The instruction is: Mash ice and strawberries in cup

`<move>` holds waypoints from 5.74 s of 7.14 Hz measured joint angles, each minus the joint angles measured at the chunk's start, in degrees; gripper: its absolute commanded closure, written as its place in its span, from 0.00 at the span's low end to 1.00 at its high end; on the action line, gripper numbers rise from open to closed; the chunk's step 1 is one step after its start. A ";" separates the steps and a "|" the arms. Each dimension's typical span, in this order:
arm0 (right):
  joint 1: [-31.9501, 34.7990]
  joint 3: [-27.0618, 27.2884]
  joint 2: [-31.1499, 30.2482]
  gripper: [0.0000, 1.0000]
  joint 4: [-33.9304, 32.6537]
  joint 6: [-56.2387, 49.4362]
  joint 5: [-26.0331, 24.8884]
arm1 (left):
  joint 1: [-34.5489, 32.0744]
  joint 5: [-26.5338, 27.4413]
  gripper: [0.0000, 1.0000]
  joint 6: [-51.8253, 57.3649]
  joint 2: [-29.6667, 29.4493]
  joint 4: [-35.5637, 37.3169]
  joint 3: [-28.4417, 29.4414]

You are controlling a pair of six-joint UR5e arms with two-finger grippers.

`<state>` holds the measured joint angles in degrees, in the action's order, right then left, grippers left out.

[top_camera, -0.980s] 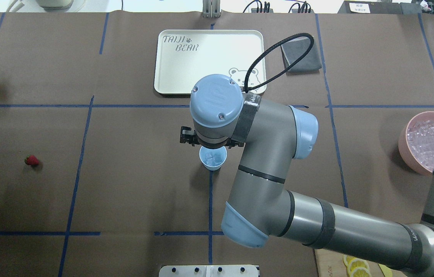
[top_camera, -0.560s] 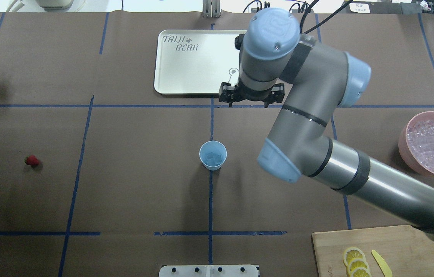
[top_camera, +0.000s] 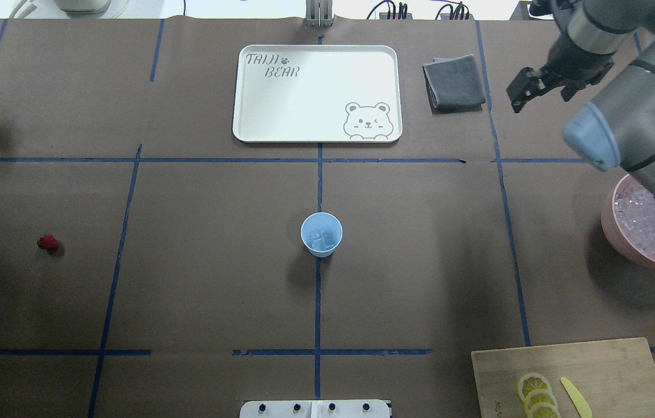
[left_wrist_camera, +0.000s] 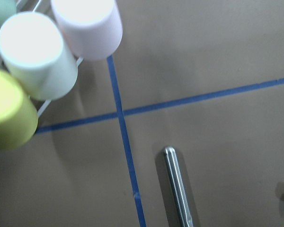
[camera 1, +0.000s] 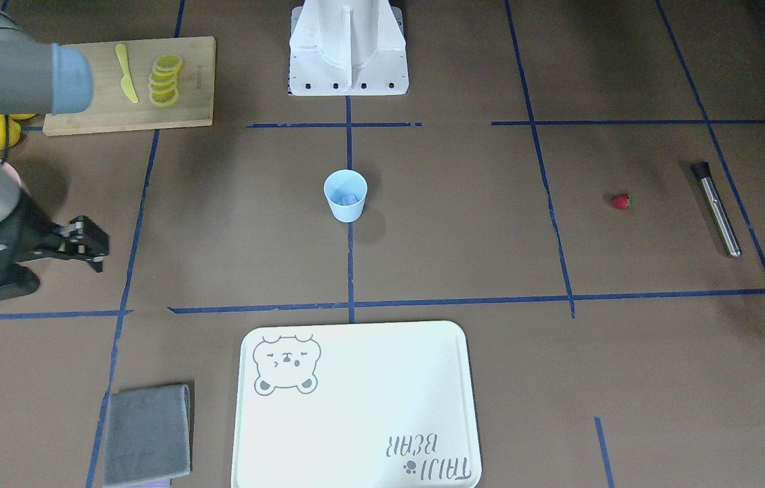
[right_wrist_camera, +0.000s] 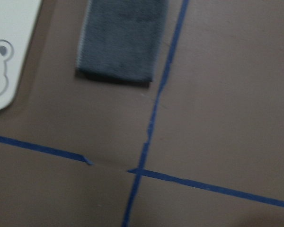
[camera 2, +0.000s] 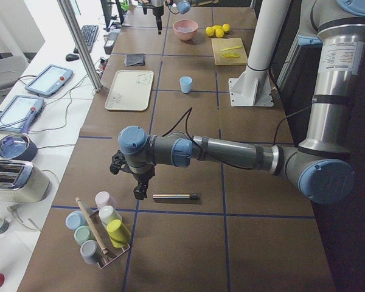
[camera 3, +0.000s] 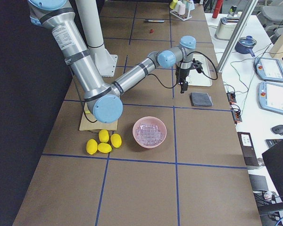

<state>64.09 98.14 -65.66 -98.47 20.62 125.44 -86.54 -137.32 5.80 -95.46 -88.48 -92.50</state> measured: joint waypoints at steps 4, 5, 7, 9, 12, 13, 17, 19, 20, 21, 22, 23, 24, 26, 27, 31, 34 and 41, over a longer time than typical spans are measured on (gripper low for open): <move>17.80 -0.42 -19.04 0.00 5.05 -28.34 6.67 | 1.96 -0.47 0.00 -2.40 -3.16 -1.55 0.90; 21.31 -0.52 -22.40 0.00 5.10 -32.27 7.05 | 2.31 -0.47 0.00 -2.81 -3.35 -1.60 -0.31; 25.69 -0.35 -25.59 0.00 4.58 -34.06 9.42 | 6.51 0.00 0.00 -9.31 -3.28 -1.54 -5.62; 26.50 -0.18 -26.04 0.00 4.44 -34.01 10.17 | 13.31 1.79 0.00 -23.59 0.14 -3.42 -11.95; 26.53 -0.36 -26.13 0.00 4.50 -33.98 10.13 | 25.08 9.03 0.00 -42.89 6.71 -20.68 -13.02; 26.53 -0.46 -26.13 0.00 4.51 -33.98 10.11 | 28.38 11.52 0.00 -46.95 7.64 -24.32 -12.47; 26.53 -0.58 -26.34 0.00 4.51 -33.98 10.09 | 35.00 15.34 0.00 -53.48 7.84 -37.17 -4.17; 26.53 -0.58 -26.55 0.00 4.51 -34.01 10.03 | 37.02 15.40 0.04 -53.74 7.96 -38.14 -3.17; 26.53 -0.58 -26.64 0.00 4.53 -34.02 10.02 | 37.79 15.41 0.34 -53.75 8.17 -38.15 -3.08; 26.53 -0.58 -26.75 0.00 4.57 -34.04 10.01 | 38.16 15.35 0.68 -53.75 8.28 -38.08 -3.06; 26.53 -0.58 -26.85 0.00 4.59 -34.06 10.01 | 38.30 15.23 0.90 -53.77 8.38 -37.98 -3.04; 26.53 -0.58 -26.95 0.00 4.60 -34.05 10.00 | 38.37 15.22 0.95 -53.77 8.47 -37.94 -3.05; 26.53 -0.58 -27.01 0.00 4.60 -34.01 10.00 | 38.40 15.28 0.99 -53.71 8.52 -37.94 -3.10; 26.56 -0.45 -27.11 0.00 4.65 -33.86 10.02 | 38.45 15.30 1.00 -53.63 8.60 -37.81 -3.96; 26.55 -0.32 -27.13 0.00 4.68 -33.80 10.08 | 38.37 15.27 1.00 -53.62 8.43 -36.85 -5.16; 26.56 0.08 -27.23 0.00 4.82 -33.26 10.32 | 37.84 15.40 1.00 -53.71 -3.96 -11.50 -15.78; 26.61 0.12 -27.42 0.00 4.88 -33.26 10.26 | 39.07 15.42 1.00 -58.75 -24.07 8.19 -17.32; 26.58 0.04 -28.12 0.00 5.01 -33.27 10.10 | 57.81 32.30 0.92 -82.59 -47.54 8.10 -1.67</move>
<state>90.67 98.18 -93.78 -93.46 -12.66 135.54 -28.73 -105.02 -76.79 -143.00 -80.37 -94.17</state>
